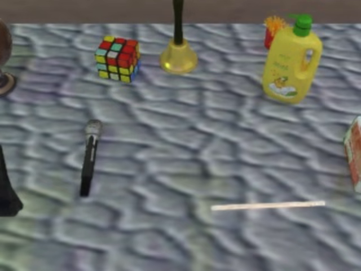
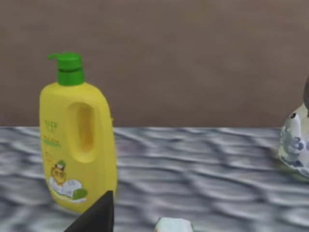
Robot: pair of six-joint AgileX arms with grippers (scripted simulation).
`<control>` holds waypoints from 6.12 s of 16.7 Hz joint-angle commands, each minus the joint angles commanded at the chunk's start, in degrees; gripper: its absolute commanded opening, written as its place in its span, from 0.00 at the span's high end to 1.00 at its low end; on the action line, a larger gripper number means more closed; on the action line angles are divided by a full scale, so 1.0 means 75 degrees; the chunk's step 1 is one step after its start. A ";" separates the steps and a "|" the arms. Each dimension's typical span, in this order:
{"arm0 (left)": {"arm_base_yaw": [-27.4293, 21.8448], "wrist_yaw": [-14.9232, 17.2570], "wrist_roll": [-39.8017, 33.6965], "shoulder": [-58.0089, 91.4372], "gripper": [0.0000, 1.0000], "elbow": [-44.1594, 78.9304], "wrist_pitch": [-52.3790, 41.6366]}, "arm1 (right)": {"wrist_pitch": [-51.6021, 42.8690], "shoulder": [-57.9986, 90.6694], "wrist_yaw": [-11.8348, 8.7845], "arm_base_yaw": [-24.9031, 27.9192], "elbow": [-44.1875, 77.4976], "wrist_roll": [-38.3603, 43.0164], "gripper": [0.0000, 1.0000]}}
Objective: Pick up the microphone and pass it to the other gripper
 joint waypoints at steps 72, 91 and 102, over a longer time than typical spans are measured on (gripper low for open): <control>-0.2265 -0.0246 -0.1930 1.5270 1.00 0.9067 -0.4808 | 0.0000 0.0000 0.0000 0.0000 0.0000 0.0000 0.00; -0.1911 0.3586 -0.0241 1.3127 1.00 0.6608 0.4638 | 0.0000 0.0000 0.0000 0.0000 0.0000 0.0000 0.00; -0.1875 0.4272 0.0147 1.2412 1.00 0.6163 0.6174 | 0.0000 0.0000 0.0000 0.0000 0.0000 0.0000 0.00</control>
